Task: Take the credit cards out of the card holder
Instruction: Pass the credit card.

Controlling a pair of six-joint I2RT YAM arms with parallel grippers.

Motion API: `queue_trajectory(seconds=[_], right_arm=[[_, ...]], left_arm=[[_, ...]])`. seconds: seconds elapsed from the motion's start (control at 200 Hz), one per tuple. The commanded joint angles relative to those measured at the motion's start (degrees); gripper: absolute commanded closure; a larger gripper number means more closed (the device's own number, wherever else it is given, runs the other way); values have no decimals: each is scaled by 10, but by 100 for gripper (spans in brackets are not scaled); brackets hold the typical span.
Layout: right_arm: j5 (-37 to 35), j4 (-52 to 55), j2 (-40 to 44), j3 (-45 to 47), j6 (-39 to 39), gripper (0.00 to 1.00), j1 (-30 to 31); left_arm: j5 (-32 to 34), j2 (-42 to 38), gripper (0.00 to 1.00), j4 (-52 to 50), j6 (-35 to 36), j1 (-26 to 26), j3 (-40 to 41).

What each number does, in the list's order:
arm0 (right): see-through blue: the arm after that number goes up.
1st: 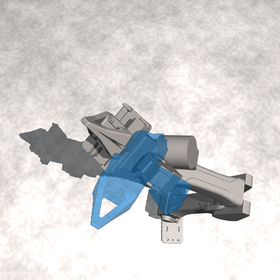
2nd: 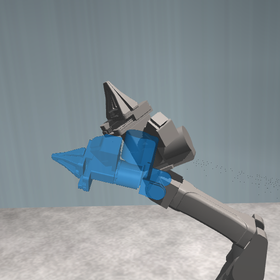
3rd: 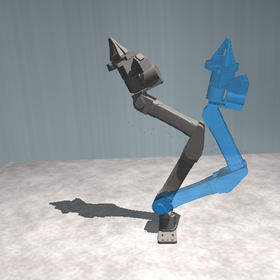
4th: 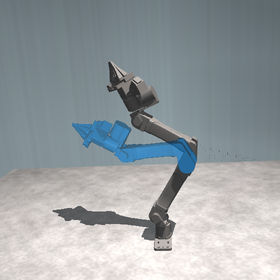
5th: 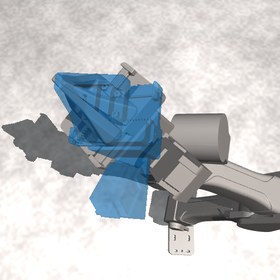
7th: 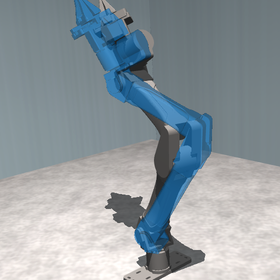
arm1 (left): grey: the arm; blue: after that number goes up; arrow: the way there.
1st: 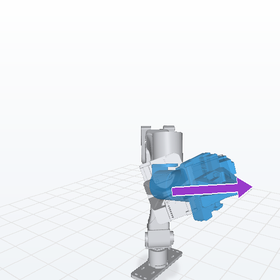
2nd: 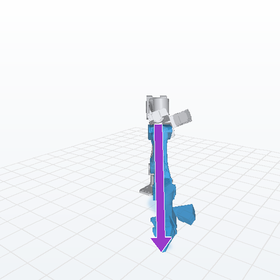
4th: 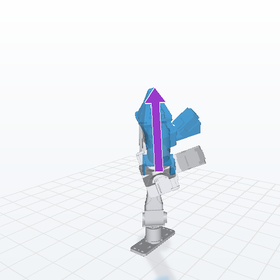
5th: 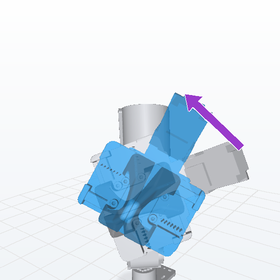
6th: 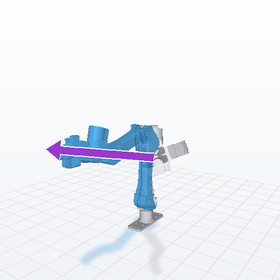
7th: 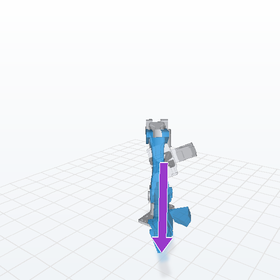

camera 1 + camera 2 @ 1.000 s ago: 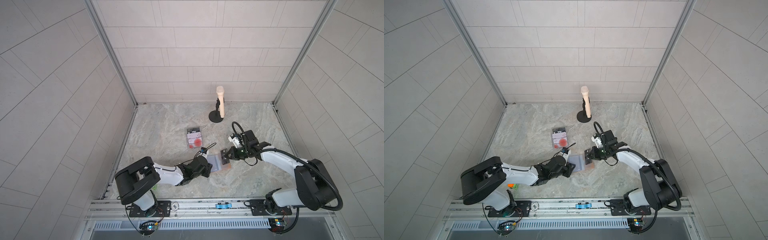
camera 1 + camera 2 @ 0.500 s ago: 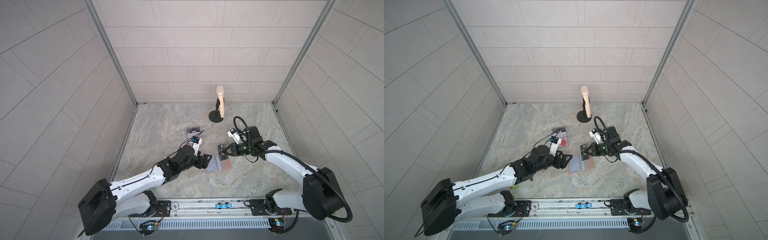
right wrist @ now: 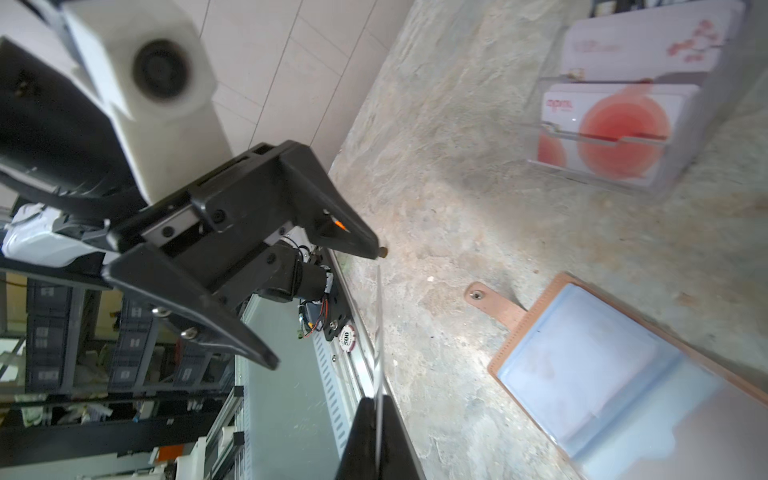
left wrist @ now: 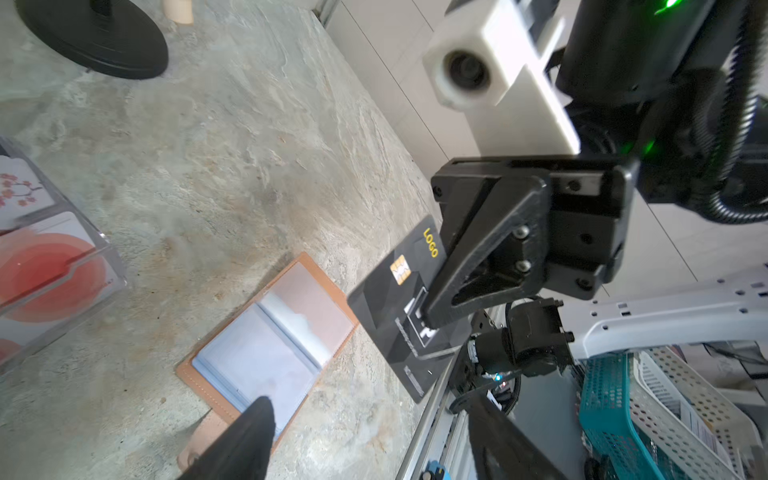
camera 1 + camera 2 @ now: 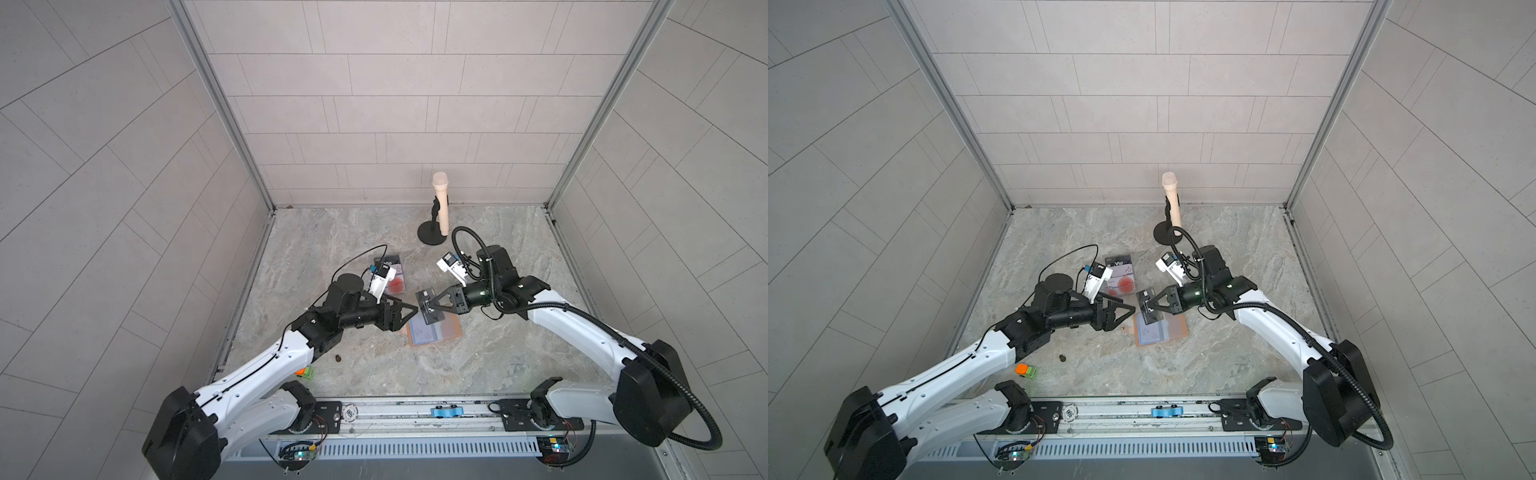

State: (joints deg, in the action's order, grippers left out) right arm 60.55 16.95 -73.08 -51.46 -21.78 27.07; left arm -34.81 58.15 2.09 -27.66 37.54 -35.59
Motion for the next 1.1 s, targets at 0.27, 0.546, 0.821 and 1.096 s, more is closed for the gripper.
queue_trajectory(seconds=[0.27, 0.546, 0.821, 1.096], right_arm=[[73, 51, -12, -32, 108, 100, 46], [61, 77, -28, -39, 131, 100, 51], [47, 76, -29, -38, 130, 100, 51], [38, 75, -26, -37, 128, 100, 52]], left_arm=[[-126, 3, 30, 20, 3, -6, -29], [-166, 25, 52, 18, -6, -6, -40], [-192, 5, 64, 20, -6, -6, -26], [-193, 4, 81, 31, -19, -6, -13]])
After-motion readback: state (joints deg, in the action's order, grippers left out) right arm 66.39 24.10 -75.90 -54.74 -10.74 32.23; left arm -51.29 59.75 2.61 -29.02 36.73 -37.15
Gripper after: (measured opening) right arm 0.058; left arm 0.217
